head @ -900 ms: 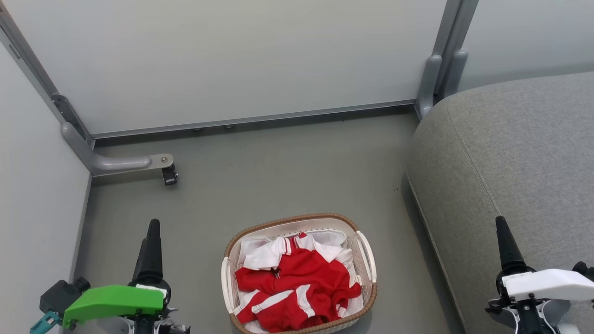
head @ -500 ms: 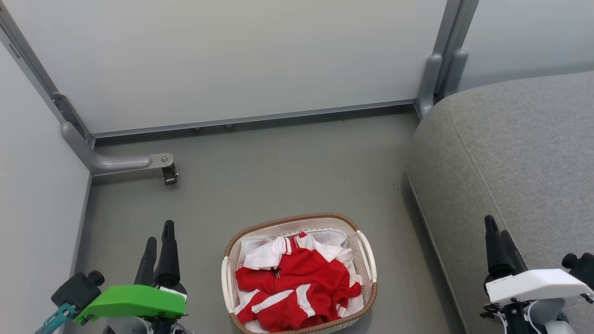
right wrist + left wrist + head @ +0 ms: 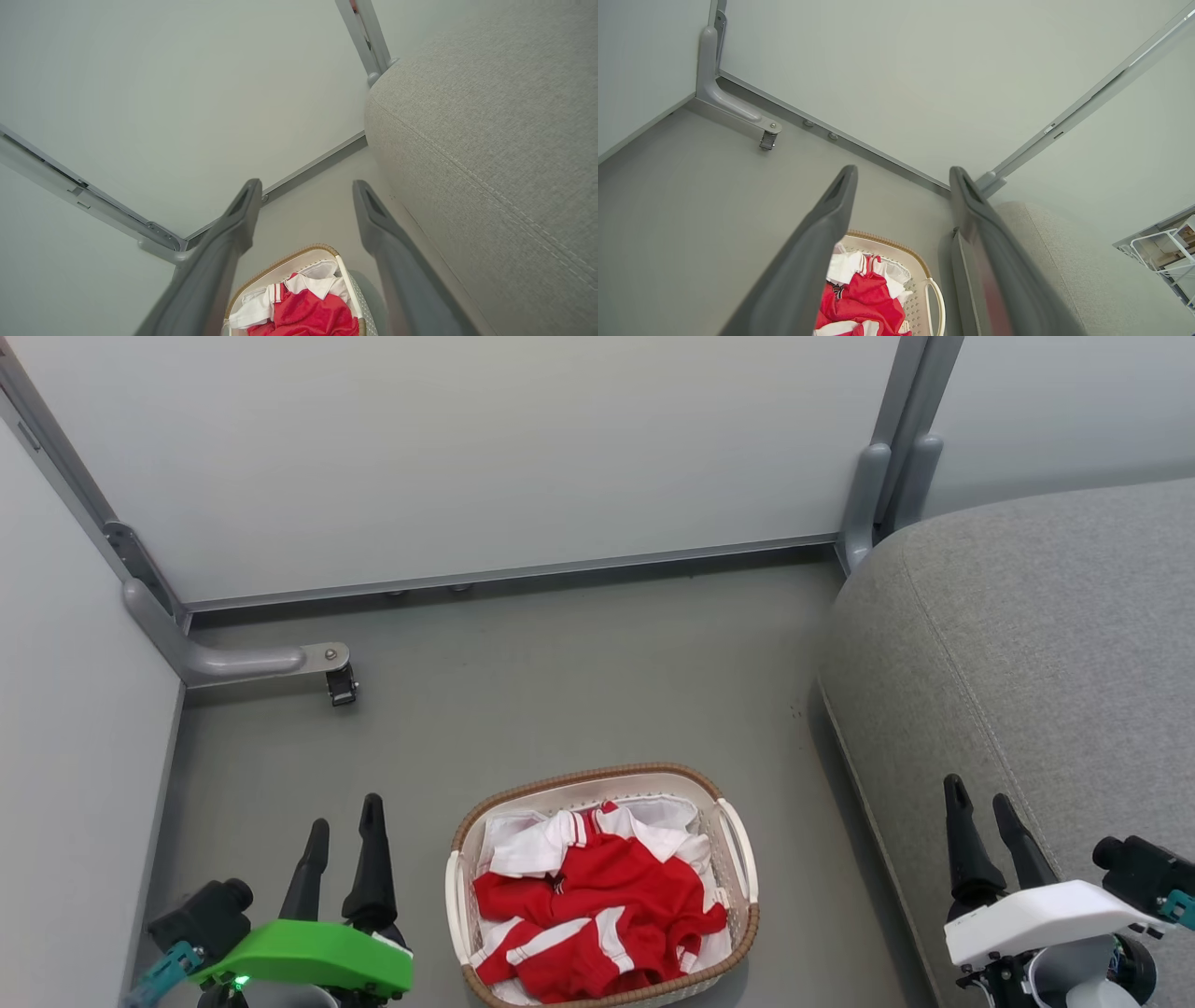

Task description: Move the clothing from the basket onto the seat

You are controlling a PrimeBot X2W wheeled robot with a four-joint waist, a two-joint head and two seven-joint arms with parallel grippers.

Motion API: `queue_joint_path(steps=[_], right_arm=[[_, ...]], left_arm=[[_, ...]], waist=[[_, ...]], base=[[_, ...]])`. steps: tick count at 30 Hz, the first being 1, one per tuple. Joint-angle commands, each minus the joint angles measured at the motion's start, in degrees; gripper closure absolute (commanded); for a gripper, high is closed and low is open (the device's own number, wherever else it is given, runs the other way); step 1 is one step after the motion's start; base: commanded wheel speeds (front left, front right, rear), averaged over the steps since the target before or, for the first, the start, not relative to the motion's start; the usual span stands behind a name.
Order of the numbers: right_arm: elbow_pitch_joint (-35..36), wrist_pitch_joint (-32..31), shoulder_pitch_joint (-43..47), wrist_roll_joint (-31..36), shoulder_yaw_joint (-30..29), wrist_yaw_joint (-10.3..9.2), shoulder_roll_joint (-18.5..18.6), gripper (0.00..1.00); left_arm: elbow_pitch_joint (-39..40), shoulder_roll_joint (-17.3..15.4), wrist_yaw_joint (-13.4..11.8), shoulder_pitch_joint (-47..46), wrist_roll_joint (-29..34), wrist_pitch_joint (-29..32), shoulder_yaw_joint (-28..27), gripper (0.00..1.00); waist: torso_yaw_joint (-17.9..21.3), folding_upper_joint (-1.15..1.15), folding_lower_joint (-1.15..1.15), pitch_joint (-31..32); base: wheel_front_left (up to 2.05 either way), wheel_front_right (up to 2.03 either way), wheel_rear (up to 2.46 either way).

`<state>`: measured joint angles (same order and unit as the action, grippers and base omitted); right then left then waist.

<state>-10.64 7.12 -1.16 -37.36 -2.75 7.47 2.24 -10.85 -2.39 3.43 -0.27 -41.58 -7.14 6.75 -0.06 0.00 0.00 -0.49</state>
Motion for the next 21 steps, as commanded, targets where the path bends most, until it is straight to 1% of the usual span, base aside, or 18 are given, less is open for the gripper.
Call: queue_joint_path(steps=[1,21], right_arm=[[0.37,0.59,0.14,1.83,0.05,0.02,0.42,0.00],[-0.85,3.64,0.55,14.60,1.38,0.02,0.59,0.00]], left_arm=[[0.44,-0.40,-0.43,0.44,1.96,-0.60,0.29,0.00],[-0.99,-0.52,-1.01,1.26,13.73,-3.62,1.74,0.00]], waist=[[0.00,0.00,0.00,-0.01],[-0.49,0.00,0.00,-0.22]], base=[[0.00,0.00,0.00],[0.00,0.00,0.00]])
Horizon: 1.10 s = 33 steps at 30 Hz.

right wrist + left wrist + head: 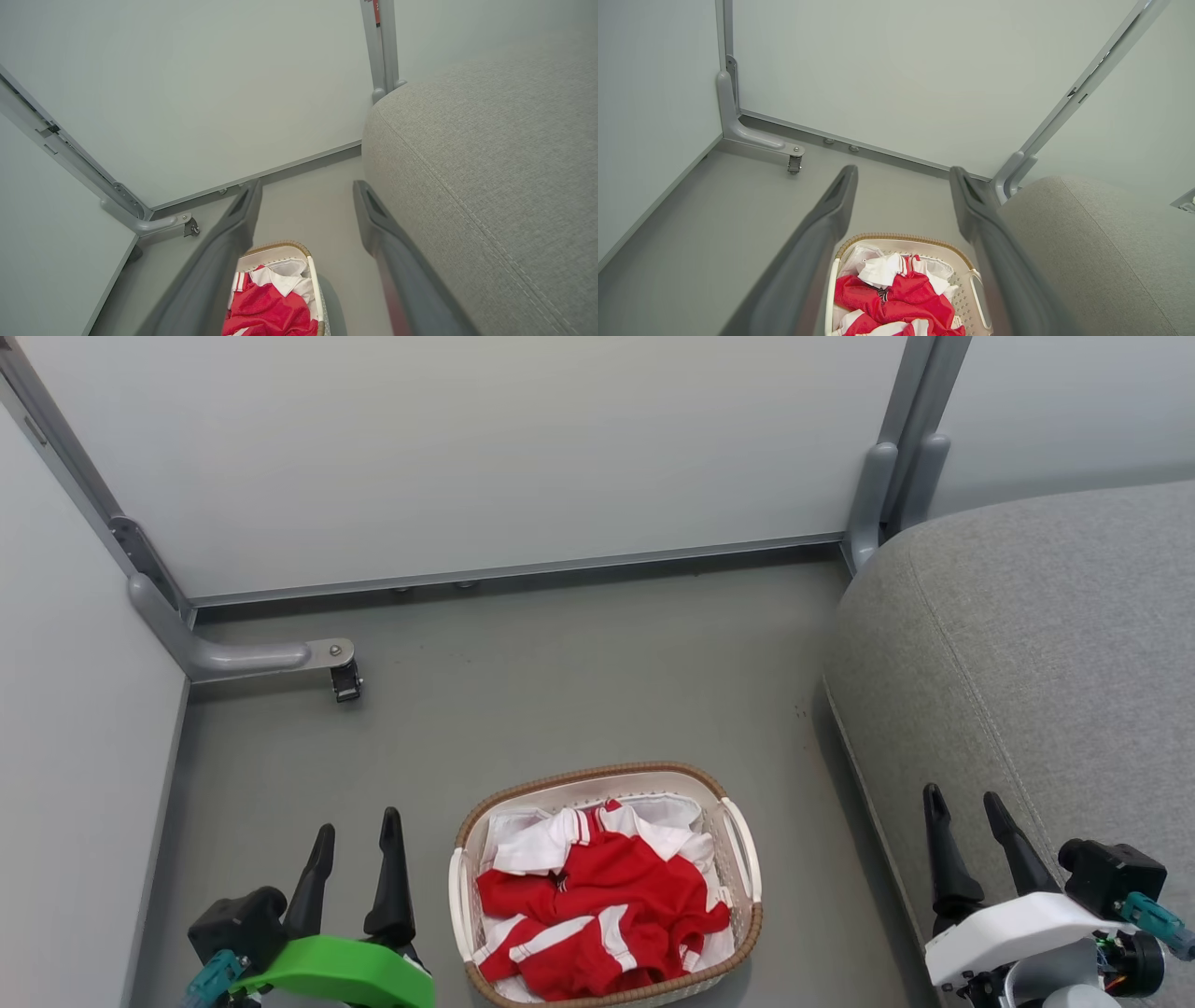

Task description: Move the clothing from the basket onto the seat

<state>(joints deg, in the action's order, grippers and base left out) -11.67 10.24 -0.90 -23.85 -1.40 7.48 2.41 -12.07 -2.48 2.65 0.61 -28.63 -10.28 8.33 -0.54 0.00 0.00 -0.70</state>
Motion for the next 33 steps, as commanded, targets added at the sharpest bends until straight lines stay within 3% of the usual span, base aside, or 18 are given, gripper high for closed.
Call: queue_joint_path(steps=[1,33], right_arm=[[0.17,0.61,0.31,1.54,0.08,0.01,0.41,0.00],[1.01,4.26,1.32,16.08,1.20,0.02,0.60,0.00]], left_arm=[[0.16,-0.44,-0.22,0.40,1.18,-0.55,0.25,0.00],[-2.79,-0.55,-2.34,1.25,13.65,-4.21,3.29,0.00]], waist=[[-0.04,0.00,0.00,-0.01],[-1.22,0.00,0.00,-0.46]], base=[[0.00,0.00,0.00],[0.00,0.00,0.00]])
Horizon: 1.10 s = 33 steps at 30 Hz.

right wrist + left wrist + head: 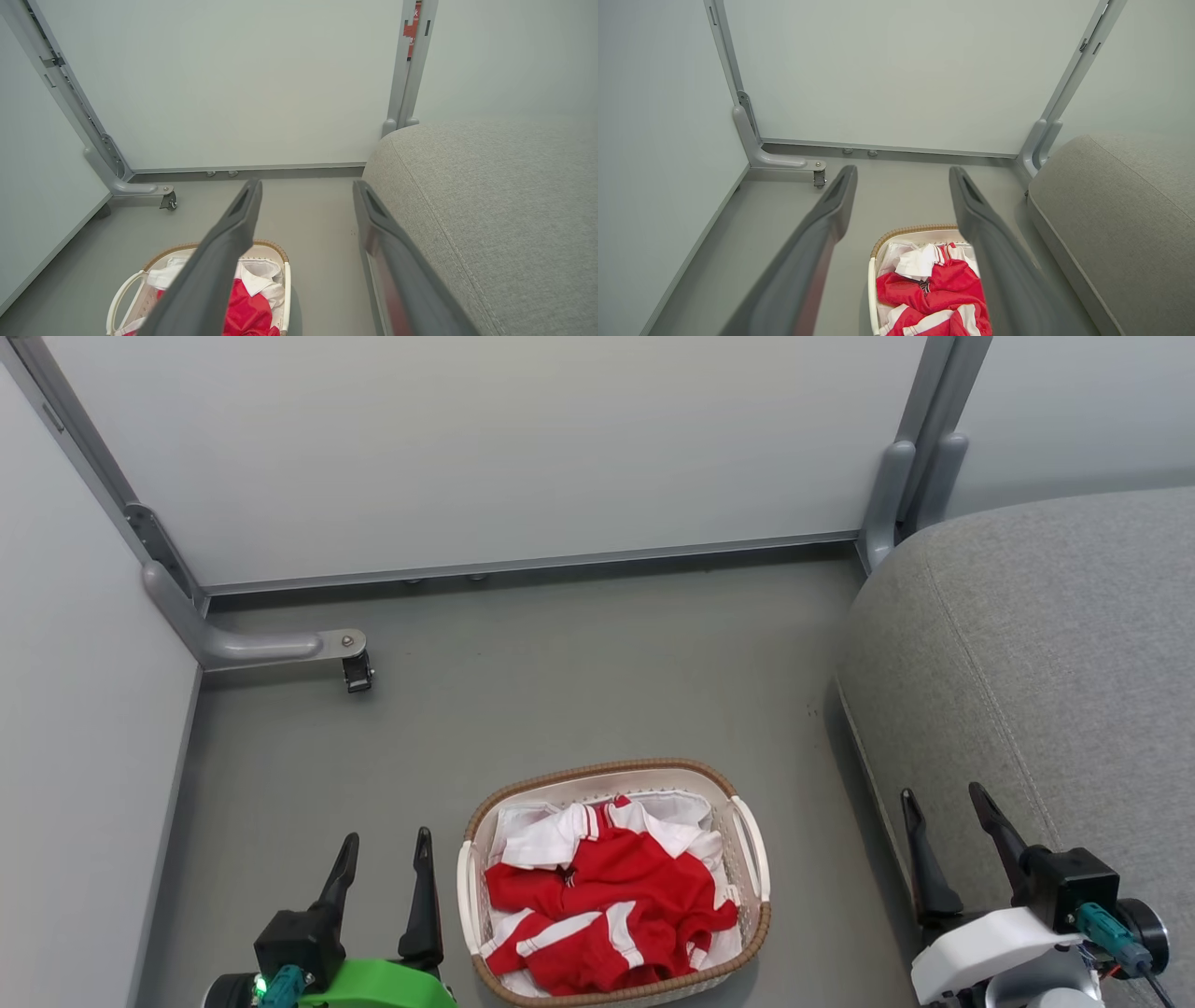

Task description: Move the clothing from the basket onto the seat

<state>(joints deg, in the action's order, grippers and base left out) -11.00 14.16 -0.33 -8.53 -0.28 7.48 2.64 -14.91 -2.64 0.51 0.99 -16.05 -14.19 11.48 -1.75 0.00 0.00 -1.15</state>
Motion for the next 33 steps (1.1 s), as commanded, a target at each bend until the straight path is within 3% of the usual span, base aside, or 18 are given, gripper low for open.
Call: queue_joint_path(steps=[1,8,33], right_arm=[[0.36,0.49,0.78,1.13,0.11,0.02,0.38,0.00],[0.66,1.14,0.99,3.65,0.52,0.01,0.41,0.00],[0.90,1.14,1.34,3.14,0.80,0.01,0.40,0.00]], left_arm=[[0.02,-0.39,-0.30,0.88,1.38,-0.44,0.21,0.00],[-0.20,-0.41,-0.64,1.05,3.75,-1.17,0.70,0.00],[-1.00,-0.40,-0.35,1.32,3.02,-0.99,0.96,0.00]], waist=[[-0.02,0.00,0.00,-0.03],[-0.02,0.00,0.00,-0.08],[0.36,0.00,0.00,0.01]], base=[[0.00,0.00,0.00],[0.00,0.00,0.00],[0.00,0.00,0.00]])
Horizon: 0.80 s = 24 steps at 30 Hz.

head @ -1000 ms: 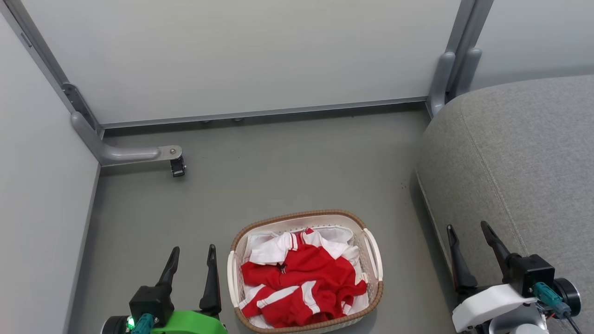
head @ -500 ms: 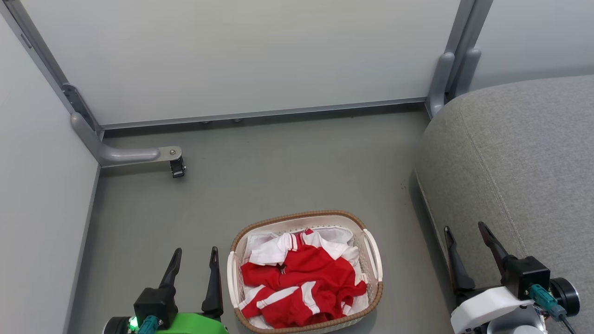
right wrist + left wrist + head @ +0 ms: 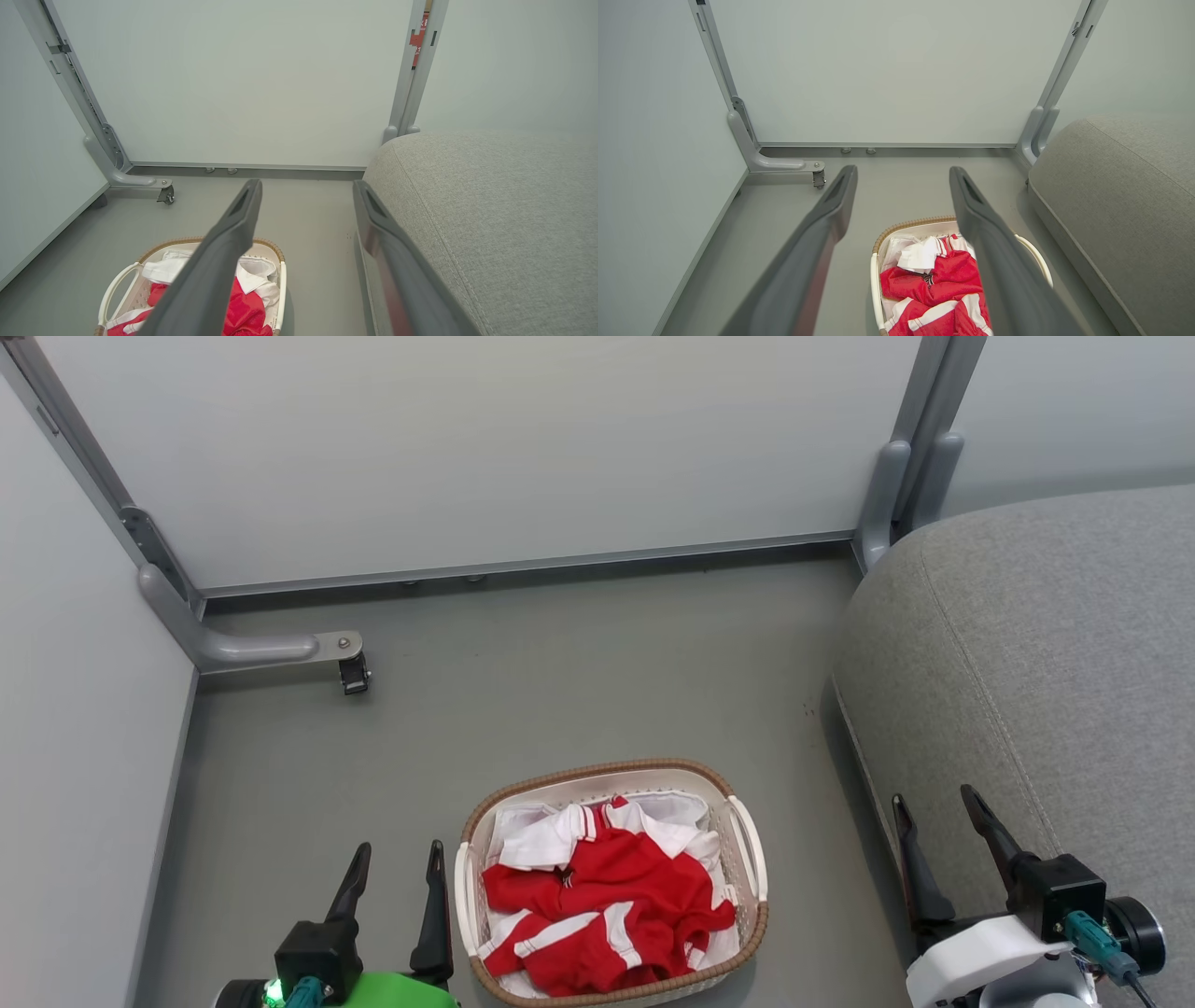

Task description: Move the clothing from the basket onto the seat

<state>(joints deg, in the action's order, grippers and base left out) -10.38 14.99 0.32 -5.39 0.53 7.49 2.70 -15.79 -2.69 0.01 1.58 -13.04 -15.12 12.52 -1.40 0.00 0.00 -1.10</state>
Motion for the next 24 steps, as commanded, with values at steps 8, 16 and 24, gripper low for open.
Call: queue_joint_path(steps=[8,16,24], right_arm=[[1.81,0.29,-1.08,0.38,-0.25,0.00,0.35,0.00],[4.05,0.29,-5.23,0.27,-0.86,0.00,0.35,0.00],[8.10,0.29,-11.66,0.02,-2.25,0.00,0.32,0.00]], left_arm=[[-0.43,-0.35,1.33,-2.33,3.08,-0.06,0.99,0.00],[-1.47,-0.34,2.97,-10.15,6.32,-0.06,1.52,0.00],[-12.01,-1.40,5.91,-22.42,11.74,-0.04,6.51,0.00]], waist=[[0.46,0.00,0.00,-2.86],[2.34,0.00,0.00,-11.24],[5.86,0.00,0.00,-23.10]], base=[[0.00,0.00,0.00],[0.00,0.00,0.00],[0.00,0.00,0.00]])
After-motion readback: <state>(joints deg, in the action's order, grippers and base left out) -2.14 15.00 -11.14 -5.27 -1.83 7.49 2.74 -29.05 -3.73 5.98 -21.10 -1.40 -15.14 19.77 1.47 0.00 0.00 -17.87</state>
